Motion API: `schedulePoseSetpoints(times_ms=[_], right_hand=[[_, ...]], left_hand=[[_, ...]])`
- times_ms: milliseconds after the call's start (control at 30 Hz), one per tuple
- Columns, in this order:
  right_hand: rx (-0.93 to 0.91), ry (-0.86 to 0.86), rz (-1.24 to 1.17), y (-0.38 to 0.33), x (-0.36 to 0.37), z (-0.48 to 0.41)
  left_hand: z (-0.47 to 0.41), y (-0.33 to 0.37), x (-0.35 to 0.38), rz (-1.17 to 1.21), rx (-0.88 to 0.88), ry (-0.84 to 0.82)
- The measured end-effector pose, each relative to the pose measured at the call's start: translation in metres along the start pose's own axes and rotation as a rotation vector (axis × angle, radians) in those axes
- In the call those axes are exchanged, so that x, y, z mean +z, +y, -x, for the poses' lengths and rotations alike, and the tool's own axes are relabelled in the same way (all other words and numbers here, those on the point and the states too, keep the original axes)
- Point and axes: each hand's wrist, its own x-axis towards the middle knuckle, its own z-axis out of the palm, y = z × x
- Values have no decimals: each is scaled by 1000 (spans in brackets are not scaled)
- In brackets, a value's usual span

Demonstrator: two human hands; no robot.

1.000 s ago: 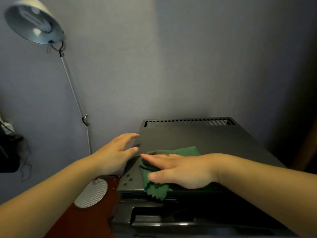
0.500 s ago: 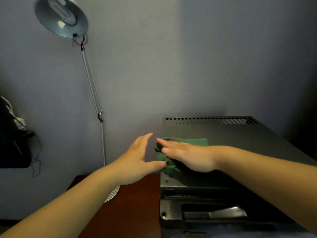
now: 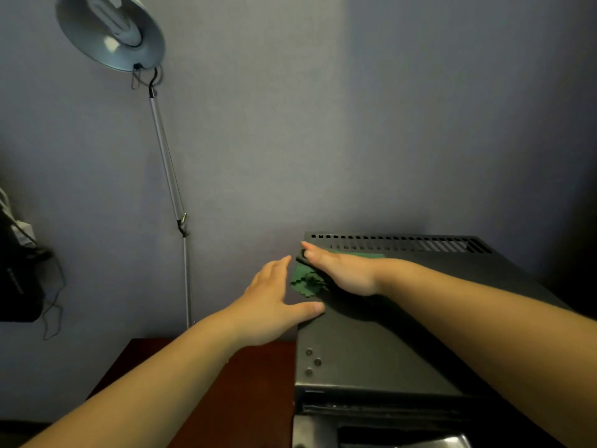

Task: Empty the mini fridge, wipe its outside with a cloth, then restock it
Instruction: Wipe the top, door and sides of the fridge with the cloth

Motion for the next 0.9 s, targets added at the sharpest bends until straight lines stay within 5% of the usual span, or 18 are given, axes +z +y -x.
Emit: schedulePoseSetpoints(times_ms=[400,667,900], right_hand=[[199,76,161,53,-41,-98],[169,64,120,74,-47,-77],[320,149,-14,118,-68,-55]], left_hand=[[-48,10,0,-110,-150,79],[-93,41,3,-332,-93,69],[-106,34,19,-360,-118,34]])
